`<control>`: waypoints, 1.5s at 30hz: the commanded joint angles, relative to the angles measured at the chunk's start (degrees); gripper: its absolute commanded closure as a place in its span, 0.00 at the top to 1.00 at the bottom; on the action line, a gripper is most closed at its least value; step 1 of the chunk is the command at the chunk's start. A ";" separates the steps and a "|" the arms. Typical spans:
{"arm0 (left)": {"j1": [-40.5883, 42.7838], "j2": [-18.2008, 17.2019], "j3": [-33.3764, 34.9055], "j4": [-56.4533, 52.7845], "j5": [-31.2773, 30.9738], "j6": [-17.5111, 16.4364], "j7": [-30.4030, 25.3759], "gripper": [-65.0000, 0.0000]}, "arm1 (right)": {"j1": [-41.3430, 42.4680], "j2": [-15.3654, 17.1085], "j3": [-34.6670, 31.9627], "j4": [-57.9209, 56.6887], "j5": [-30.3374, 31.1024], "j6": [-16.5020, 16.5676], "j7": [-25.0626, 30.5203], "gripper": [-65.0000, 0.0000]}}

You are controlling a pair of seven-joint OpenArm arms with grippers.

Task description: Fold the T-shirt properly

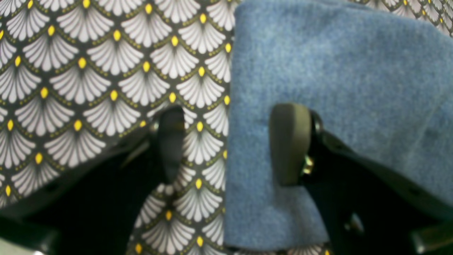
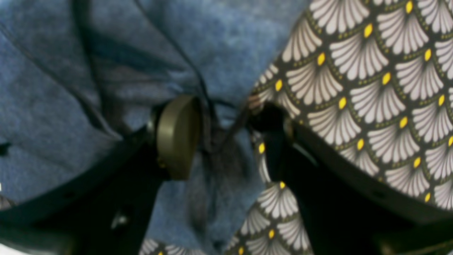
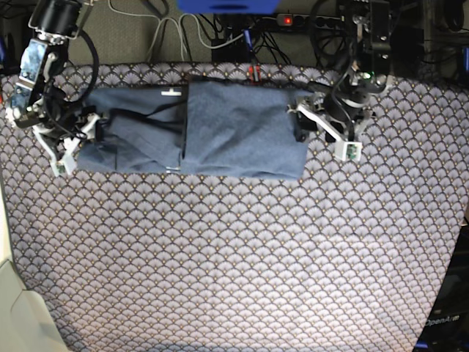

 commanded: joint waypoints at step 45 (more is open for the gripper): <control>1.47 -0.26 -3.77 7.06 -0.17 -0.04 -0.89 0.59 | -2.12 -6.74 -0.17 26.71 -1.07 4.86 -14.88 0.00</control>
